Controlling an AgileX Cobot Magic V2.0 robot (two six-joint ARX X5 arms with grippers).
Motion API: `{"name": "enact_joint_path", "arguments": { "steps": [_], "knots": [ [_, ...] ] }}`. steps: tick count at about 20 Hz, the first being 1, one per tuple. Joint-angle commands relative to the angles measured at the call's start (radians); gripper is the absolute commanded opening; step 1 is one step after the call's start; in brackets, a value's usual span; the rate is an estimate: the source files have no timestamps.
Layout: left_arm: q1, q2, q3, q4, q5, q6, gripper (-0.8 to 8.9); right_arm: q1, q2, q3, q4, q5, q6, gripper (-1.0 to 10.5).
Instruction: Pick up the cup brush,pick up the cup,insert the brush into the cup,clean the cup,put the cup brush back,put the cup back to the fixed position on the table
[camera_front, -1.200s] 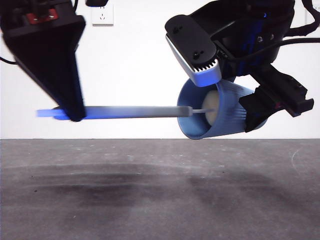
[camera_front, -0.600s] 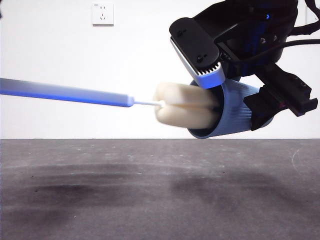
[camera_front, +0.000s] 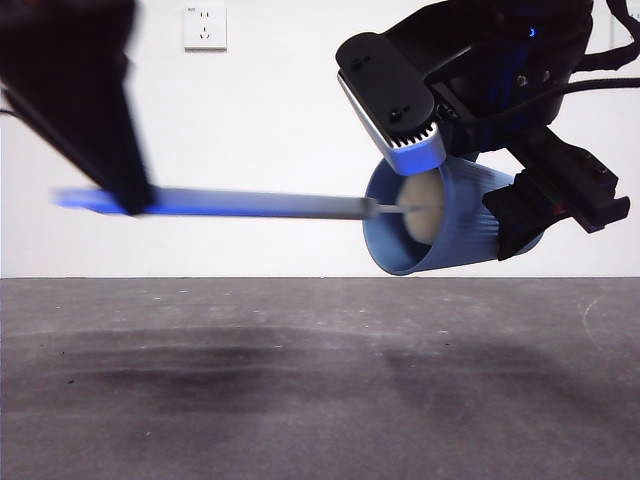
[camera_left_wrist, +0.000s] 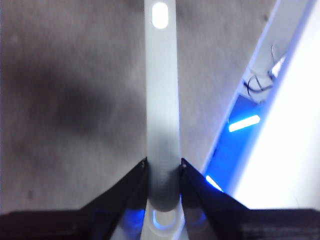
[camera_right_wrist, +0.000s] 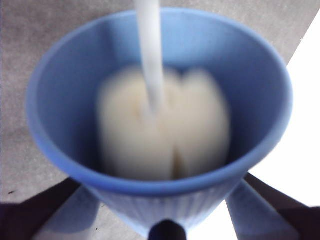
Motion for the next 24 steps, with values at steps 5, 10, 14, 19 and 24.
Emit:
{"name": "enact_joint_path", "arguments": {
  "steps": [5,10,14,19,24],
  "knots": [
    [0.002,0.033,-0.003,0.097,0.069,-0.061,-0.09,0.003,0.007,0.003,0.006,-0.020,0.023,-0.2],
    [0.017,0.014,-0.003,-0.133,-0.004,-0.011,-0.08,0.002,0.007,0.003,0.005,-0.019,0.034,-0.2],
    [0.017,-0.093,-0.003,-0.212,-0.023,-0.026,-0.08,0.001,0.007,0.003,0.005,-0.019,0.034,-0.2],
    [0.041,-0.261,-0.004,-0.395,-0.144,-0.043,-0.08,0.000,0.007,0.003,0.005,-0.020,0.042,-0.2],
    [0.076,-0.467,-0.004,-0.447,-0.142,-0.157,-0.08,-0.002,0.006,0.003,0.007,-0.019,0.156,-0.2]
  ]
}}
